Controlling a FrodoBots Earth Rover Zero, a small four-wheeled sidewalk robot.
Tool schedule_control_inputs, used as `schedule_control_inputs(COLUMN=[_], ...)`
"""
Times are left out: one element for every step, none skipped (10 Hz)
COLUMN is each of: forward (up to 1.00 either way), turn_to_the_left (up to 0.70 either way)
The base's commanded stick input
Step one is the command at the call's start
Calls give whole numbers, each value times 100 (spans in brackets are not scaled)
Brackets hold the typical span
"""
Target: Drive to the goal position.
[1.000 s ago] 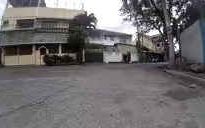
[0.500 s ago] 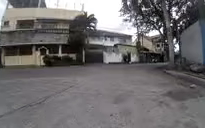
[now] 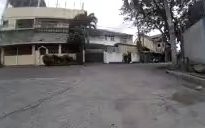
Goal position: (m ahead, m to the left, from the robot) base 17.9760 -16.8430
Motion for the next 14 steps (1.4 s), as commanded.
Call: schedule_control_inputs(forward=[70, 70, 70, 70, 70, 70, 70, 70, 70, 70, 70, 70, 70, 70], turn_to_the_left=[0, 0, 0, 0, 0, 0, -6, -35, -35, -35, -35, -35, -35, -35])
